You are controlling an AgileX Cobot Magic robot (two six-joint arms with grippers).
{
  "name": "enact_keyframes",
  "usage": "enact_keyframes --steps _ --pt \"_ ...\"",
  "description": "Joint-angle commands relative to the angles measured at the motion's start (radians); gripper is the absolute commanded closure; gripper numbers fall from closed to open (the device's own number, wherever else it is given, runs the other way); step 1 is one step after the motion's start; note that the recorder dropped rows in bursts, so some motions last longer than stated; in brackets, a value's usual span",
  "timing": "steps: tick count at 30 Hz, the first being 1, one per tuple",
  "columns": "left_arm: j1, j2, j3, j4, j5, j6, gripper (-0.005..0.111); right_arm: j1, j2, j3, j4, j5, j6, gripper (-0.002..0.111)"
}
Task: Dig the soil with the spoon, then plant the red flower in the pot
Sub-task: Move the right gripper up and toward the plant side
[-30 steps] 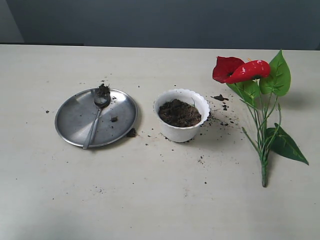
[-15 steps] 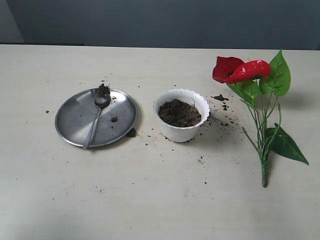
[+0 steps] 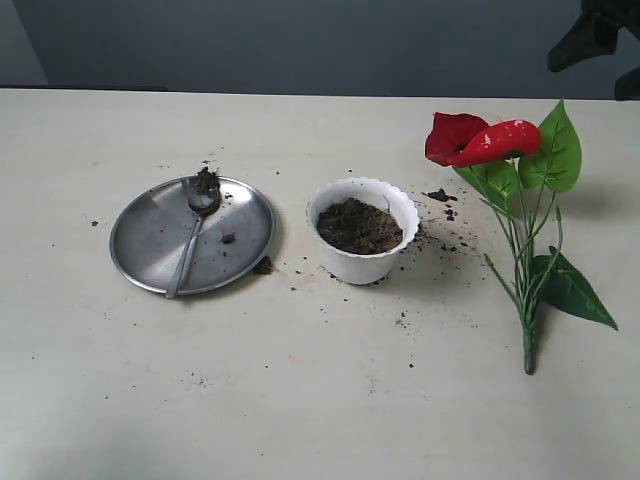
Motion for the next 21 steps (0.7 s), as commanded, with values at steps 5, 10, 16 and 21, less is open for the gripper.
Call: enact_keyframes --steps 5,10,16,21 --pt "-0.003 -0.005 0.005 0.0 -0.009 0.0 0.106 -0.004 0.06 -0.004 0.048 0.02 -0.008 0.031" --pt "-0.003 -0.005 0.005 0.0 -0.009 0.0 0.106 0.008 0.099 -0.071 0.041 0.087 0.044 0.031" --pt "-0.003 -0.005 0.005 0.0 -0.009 0.0 0.106 0.115 0.172 -0.299 -0.254 0.194 0.207 0.031" --pt "-0.003 -0.005 0.005 0.0 -0.009 0.0 0.106 0.226 0.22 -0.401 -0.54 0.284 0.391 0.031"
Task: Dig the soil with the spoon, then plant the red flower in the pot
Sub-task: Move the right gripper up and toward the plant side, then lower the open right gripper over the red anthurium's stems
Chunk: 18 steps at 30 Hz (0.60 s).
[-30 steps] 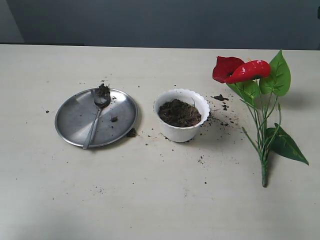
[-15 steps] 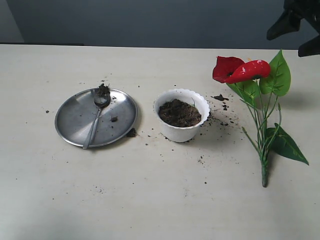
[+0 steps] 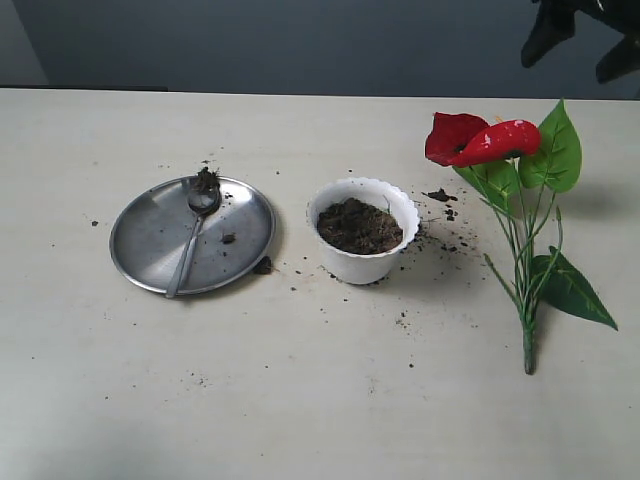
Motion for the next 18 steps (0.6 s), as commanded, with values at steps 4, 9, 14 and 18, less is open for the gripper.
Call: enact_keyframes --steps 4,9,14,18 --pt "-0.003 -0.005 0.005 0.0 -0.009 0.0 0.106 0.145 0.083 -0.048 -0.19 0.068 0.107 0.031" --pt "-0.003 -0.005 0.005 0.0 -0.009 0.0 0.106 0.193 0.171 -0.048 -0.286 0.068 0.159 0.031" --pt "-0.003 -0.005 0.005 0.0 -0.009 0.0 0.106 0.191 0.217 -0.048 -0.351 0.068 0.164 0.031" --pt "-0.003 -0.005 0.005 0.0 -0.009 0.0 0.106 0.191 0.228 -0.048 -0.346 0.068 0.194 0.031"
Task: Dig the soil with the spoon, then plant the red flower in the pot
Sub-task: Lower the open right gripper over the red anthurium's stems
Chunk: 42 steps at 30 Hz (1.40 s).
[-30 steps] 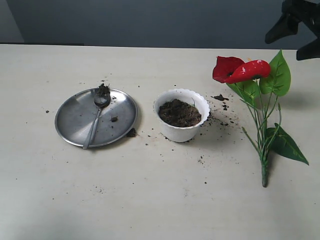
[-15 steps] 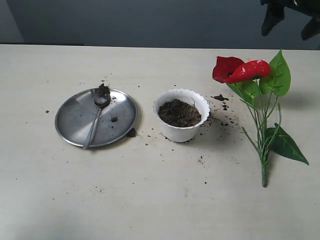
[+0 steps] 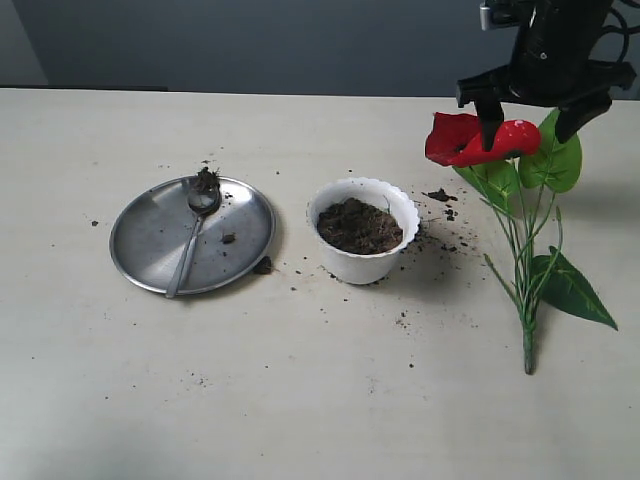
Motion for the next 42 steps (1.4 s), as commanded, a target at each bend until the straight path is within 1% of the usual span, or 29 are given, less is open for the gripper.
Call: enact_keyframes --steps 1,11,16,18,21,24,26,28,31,42 --pt "-0.003 -0.005 0.005 0.0 -0.009 0.0 0.106 -0.003 0.007 -0.006 -0.013 0.002 0.021 0.031" --pt "-0.003 -0.005 0.005 0.0 -0.009 0.0 0.106 -0.003 0.029 0.075 -0.029 0.002 0.052 0.031" --pt "-0.003 -0.005 0.005 0.0 -0.009 0.0 0.106 -0.003 0.029 0.076 -0.031 0.002 0.052 0.031" --pt "-0.003 -0.005 0.005 0.0 -0.009 0.0 0.106 -0.003 0.029 0.076 -0.053 0.002 0.052 0.031" --pt "-0.003 -0.005 0.005 0.0 -0.009 0.0 0.106 -0.003 0.029 0.076 -0.133 0.002 0.052 0.031" --pt "-0.003 -0.005 0.005 0.0 -0.009 0.0 0.106 -0.003 0.029 0.076 -0.153 0.002 0.052 0.03" --pt "-0.003 -0.005 0.005 0.0 -0.009 0.0 0.106 -0.003 0.029 0.076 -0.154 0.002 0.034 0.024" --pt "-0.003 -0.005 0.005 0.0 -0.009 0.0 0.106 -0.003 0.029 0.076 -0.165 0.002 0.036 0.015" --pt "-0.003 -0.005 0.005 0.0 -0.009 0.0 0.106 -0.003 0.029 0.076 -0.188 0.002 0.048 0.006" --pt "-0.003 -0.005 0.005 0.0 -0.009 0.0 0.106 -0.003 0.029 0.076 0.002 0.002 0.05 0.005"
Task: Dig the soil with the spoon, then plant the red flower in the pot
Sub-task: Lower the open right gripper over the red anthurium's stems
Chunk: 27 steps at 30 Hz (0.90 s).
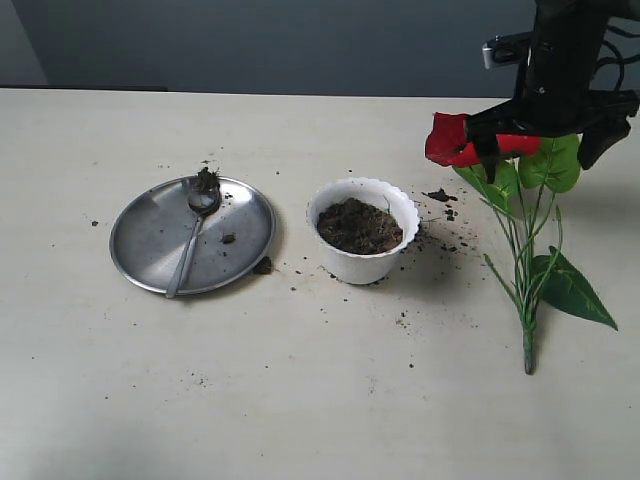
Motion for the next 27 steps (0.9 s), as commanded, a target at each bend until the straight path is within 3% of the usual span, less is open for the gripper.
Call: enact_keyframes --steps 1,27 --pt "-0.003 -0.005 0.005 0.0 -0.009 0.0 0.106 -0.003 -0.002 0.004 0.093 0.006 0.005 0.005" --pt "-0.003 -0.005 0.005 0.0 -0.009 0.0 0.106 -0.003 0.154 0.004 0.064 0.006 0.069 0.005"
